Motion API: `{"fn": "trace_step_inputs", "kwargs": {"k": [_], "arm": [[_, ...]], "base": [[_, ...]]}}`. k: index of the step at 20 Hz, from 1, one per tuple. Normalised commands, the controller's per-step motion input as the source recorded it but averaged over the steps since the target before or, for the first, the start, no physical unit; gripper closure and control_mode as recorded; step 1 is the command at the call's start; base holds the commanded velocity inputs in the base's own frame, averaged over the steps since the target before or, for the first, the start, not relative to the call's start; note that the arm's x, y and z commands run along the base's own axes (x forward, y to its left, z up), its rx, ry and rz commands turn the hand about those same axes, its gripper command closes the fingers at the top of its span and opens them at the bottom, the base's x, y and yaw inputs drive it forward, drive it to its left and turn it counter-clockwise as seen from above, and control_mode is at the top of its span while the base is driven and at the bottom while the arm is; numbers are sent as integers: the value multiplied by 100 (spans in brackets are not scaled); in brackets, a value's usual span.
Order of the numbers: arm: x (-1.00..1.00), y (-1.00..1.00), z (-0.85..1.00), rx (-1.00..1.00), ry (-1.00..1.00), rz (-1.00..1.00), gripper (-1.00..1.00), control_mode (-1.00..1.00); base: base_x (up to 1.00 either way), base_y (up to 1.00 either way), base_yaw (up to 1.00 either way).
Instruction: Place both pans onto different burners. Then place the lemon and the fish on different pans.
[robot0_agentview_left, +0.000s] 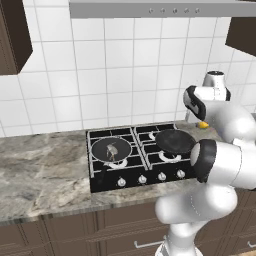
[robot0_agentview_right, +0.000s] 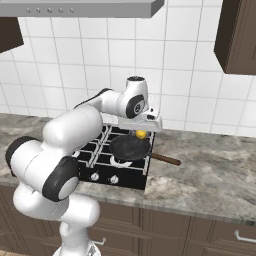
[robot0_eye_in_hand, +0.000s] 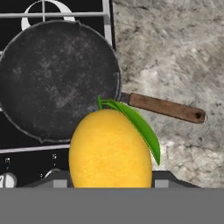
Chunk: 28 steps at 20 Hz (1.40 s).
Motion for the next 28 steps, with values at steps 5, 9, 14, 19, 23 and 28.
{"fn": "trace_step_inputs", "kwargs": {"k": [5,9,14,19,23,28], "arm": [[21,44,-3,0,0,0,100,-100],[26,45,-18,0,0,0,100,-100],[24,29,-36,0,0,0,100,-100],[27,20,-28,0,0,0,100,-100],[15,0,-26,0,0,0,100,-100],[4,0,-38,0,0,0,100,-100]], "base": [[0,0,0],[0,0,0],[0,0,0],[0,0,0],[0,0,0],[0,0,0]]}}
